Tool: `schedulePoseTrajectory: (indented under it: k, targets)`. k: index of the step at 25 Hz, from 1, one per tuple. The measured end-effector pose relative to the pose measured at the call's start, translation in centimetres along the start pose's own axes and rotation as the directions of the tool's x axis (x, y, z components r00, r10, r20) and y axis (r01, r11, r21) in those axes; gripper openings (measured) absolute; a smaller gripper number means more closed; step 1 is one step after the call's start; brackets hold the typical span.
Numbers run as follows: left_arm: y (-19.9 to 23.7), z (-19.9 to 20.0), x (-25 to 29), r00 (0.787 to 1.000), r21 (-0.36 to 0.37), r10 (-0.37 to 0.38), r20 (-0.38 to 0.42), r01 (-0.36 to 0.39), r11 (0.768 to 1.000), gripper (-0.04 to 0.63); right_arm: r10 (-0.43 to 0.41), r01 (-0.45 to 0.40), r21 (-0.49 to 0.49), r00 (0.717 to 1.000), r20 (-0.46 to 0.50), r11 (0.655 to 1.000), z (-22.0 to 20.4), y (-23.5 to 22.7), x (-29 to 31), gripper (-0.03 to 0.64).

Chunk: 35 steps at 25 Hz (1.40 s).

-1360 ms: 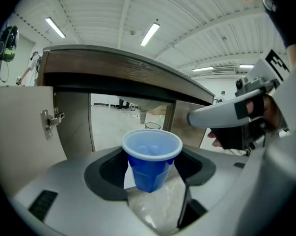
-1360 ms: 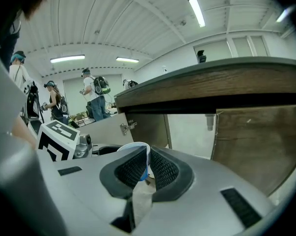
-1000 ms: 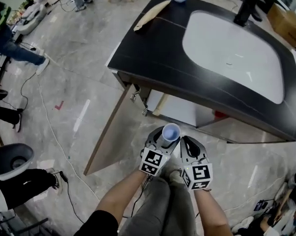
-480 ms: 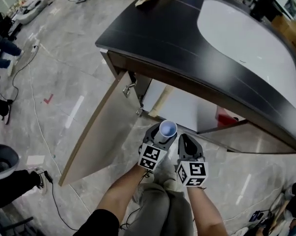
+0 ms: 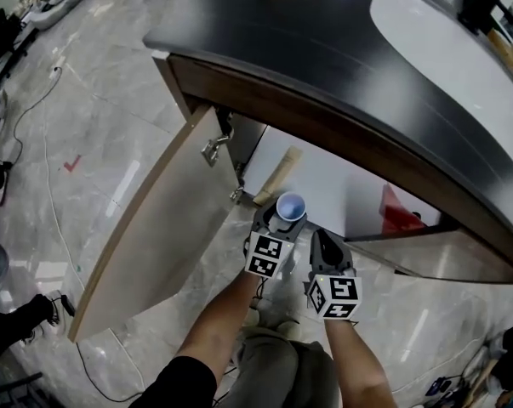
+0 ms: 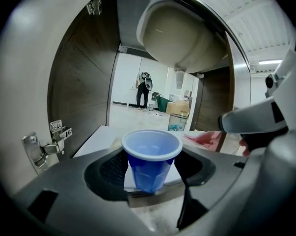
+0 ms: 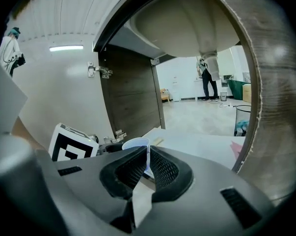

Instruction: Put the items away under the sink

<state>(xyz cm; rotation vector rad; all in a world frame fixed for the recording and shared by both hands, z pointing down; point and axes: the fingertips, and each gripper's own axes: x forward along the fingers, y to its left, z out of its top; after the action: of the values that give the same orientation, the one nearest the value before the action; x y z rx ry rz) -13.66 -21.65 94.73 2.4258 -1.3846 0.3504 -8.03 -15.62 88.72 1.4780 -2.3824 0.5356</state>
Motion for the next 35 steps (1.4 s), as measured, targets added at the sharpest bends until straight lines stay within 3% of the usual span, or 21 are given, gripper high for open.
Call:
schedulePoseTrajectory:
  k: [6, 10, 25, 35]
  targets:
    - [0.4, -0.2, 2.7, 0.999, 0.044, -0.011, 0.032, 0.009, 0.999, 0.296, 0.010, -0.010, -0.008, 1.000, 0.013, 1.000, -0.5, -0.9, 1.5, 0.038]
    - [0.5, -0.9, 3.1, 0.999, 0.035, -0.017, 0.040, 0.016, 0.999, 0.298, 0.013, -0.013, 0.000, 1.000, 0.019, 1.000, -0.9, -1.0, 2.3, 0.038]
    - [0.4, -2.5, 4.9, 0.999, 0.114, -0.042, -0.028, 0.044, 0.992, 0.307, 0.014, -0.014, 0.031, 1.000, -0.006, 0.999, -2.2, -0.9, 3.6, 0.038]
    - [0.4, -2.4, 4.1, 0.998, 0.051, -0.055, -0.005, 0.055, 0.997, 0.384, 0.008, -0.008, 0.043, 1.000, -0.010, 0.999, -2.6, -0.2, 3.6, 0.038]
